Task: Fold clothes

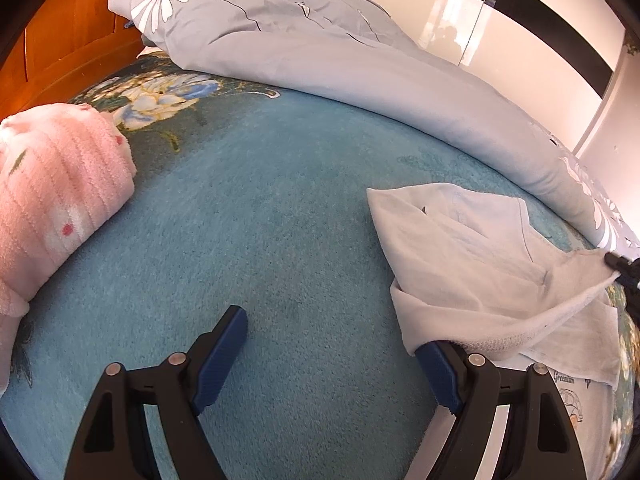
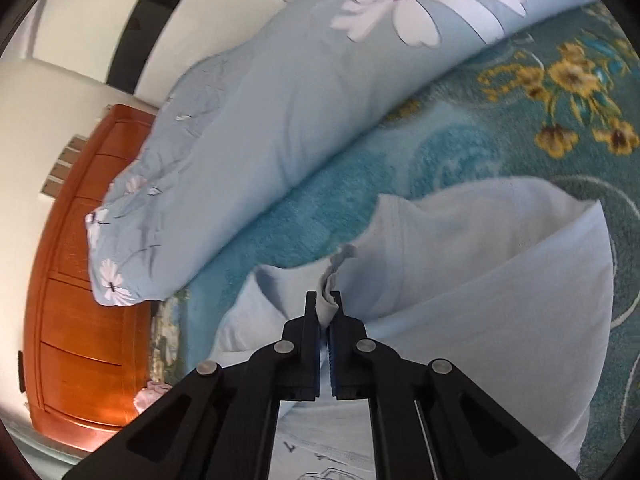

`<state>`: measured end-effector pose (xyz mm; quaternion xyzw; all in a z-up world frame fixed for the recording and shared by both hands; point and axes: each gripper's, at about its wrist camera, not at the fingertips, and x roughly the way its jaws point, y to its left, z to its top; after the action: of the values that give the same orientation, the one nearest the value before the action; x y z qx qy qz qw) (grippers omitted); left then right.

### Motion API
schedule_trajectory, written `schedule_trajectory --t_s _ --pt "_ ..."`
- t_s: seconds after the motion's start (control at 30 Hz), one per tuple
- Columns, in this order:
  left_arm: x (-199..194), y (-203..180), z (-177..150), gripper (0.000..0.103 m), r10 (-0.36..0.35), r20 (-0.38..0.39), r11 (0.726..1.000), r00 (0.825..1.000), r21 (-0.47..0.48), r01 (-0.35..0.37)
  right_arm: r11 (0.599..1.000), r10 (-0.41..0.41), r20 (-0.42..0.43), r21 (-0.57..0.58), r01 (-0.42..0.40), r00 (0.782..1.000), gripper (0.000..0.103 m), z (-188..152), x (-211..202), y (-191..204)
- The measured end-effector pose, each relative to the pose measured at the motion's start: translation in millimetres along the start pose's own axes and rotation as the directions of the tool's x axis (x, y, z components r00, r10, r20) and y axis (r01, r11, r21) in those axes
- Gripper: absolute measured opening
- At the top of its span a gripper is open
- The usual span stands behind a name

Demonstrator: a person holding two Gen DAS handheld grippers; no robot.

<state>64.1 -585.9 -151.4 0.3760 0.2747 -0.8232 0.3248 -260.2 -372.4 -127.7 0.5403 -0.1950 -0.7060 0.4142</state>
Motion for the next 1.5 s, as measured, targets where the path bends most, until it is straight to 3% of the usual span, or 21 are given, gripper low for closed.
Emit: schedule_trajectory --t_s 0.1,0.17,0.23,0.47,0.87,1.0,1.13,1.2,1.23,1.5 --pt "0 -4 3 0.087 -0.019 -0.007 1.000 1.000 0.003 0.019 0.986 0.112 0.115 -0.134 -0.097 0.987 0.003 5 -46 22" --pt "0 -10 3 0.088 -0.032 -0.015 0.999 0.999 0.020 0.033 0.975 0.121 0.165 -0.205 -0.086 0.979 0.003 1 -72 25" --pt "1 -18 1 0.088 -0.023 -0.025 0.998 0.999 0.051 0.025 0.970 0.080 0.191 -0.240 -0.032 0.978 0.003 -7 -88 14" --pt "3 -32 -4 0.089 -0.012 -0.031 0.995 0.999 0.096 0.015 0.992 -0.036 0.128 -0.117 0.051 0.991 0.003 -35 -91 -68" --pt "8 -25 -5 0.090 0.024 -0.032 0.991 0.999 0.129 -0.020 0.982 -0.128 0.062 -0.134 0.136 0.990 0.003 -72 -83 -89" --pt "9 -28 -6 0.091 0.034 -0.045 0.985 0.998 0.171 -0.026 0.985 -0.145 0.055 -0.086 0.149 0.988 0.003 -73 -82 -97" --pt "-8 -24 -7 0.090 -0.035 -0.086 0.982 0.996 0.181 0.050 0.975 -0.188 0.072 -0.106 0.195 0.980 0.014 -78 -98 -84" --pt "-24 -18 -8 0.090 -0.070 -0.094 0.981 0.993 0.174 0.086 0.964 -0.210 0.080 -0.149 0.220 0.974 0.032 -85 -113 -72" --pt "-33 -13 -10 0.090 -0.083 -0.097 0.981 0.992 0.169 0.099 0.960 -0.215 0.079 -0.163 0.225 0.973 0.035 -91 -122 -67" --pt "-114 27 -68 0.090 -0.237 -0.197 0.951 0.951 0.153 0.268 0.956 -0.215 -0.029 -0.210 0.205 0.976 0.036 -197 -194 -68"
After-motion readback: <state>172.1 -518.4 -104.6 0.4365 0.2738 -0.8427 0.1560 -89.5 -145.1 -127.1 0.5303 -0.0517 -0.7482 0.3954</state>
